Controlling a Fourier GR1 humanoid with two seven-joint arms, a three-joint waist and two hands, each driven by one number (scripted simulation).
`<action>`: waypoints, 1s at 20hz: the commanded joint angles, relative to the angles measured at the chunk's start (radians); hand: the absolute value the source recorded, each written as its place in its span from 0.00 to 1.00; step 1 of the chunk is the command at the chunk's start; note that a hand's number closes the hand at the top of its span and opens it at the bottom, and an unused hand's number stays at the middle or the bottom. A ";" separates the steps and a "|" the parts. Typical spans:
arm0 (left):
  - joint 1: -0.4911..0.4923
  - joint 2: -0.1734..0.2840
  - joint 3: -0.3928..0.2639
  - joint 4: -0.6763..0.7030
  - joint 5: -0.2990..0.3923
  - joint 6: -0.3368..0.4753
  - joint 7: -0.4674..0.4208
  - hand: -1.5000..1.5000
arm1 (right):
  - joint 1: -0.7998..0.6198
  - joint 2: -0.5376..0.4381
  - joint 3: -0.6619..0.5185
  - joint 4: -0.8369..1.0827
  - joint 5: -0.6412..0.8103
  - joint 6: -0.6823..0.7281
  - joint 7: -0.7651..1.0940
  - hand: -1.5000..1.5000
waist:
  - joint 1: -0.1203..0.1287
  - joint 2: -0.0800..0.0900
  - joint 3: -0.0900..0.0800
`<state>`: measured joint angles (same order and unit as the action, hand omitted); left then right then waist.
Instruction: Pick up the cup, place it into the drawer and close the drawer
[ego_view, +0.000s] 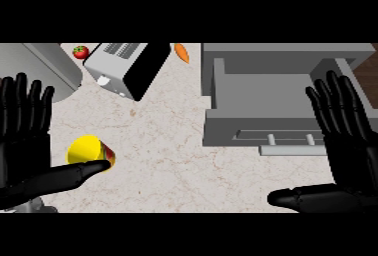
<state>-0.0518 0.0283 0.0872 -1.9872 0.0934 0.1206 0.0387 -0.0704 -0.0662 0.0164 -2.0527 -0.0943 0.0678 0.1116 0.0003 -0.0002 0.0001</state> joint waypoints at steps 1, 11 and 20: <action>-0.004 -0.018 -0.017 0.020 -0.030 0.034 -0.013 0.00 | 0.035 0.011 0.011 0.039 0.020 0.022 -0.068 0.00 | -0.001 0.000 0.000; 0.139 -0.006 0.036 0.033 0.038 -0.030 -0.074 0.00 | 0.005 -0.012 -0.042 0.030 -0.012 0.037 -0.045 0.00 | 0.002 0.000 0.000; 0.178 0.034 0.088 0.098 0.067 -0.036 -0.083 0.00 | 0.023 -0.024 -0.052 -0.060 -0.032 0.034 0.028 0.00 | 0.001 -0.001 0.000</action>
<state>0.0767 0.0212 0.1055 -1.8861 0.0960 0.1291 -0.0474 -0.0824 -0.0686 -0.0178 -2.0558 -0.1023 0.0833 0.1095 0.0013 -0.0005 -0.0002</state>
